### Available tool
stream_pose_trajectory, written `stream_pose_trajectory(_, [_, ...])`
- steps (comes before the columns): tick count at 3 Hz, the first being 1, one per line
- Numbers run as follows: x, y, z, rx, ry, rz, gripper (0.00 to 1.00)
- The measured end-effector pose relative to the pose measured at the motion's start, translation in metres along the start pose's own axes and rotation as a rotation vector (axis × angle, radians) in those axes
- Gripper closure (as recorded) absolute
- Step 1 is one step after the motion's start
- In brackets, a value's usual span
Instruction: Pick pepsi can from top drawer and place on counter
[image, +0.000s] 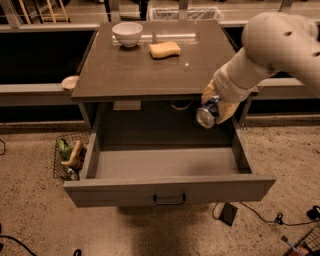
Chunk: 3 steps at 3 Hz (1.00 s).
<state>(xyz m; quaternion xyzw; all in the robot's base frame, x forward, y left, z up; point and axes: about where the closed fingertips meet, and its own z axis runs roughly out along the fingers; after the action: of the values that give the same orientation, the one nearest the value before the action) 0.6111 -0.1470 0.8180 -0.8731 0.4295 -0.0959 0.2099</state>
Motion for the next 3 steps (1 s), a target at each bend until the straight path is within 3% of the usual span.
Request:
stream_pose_trajectory(1, [0.038,-0.026,-0.041,0.046,0.038,0.027,1.0])
stream_pose_trajectory(2, [0.047,-0.039,-0.06,0.085,0.057,0.031,1.0])
stream_pose_trajectory(3, [0.046,-0.039,-0.059,0.084,0.056,0.031,1.0])
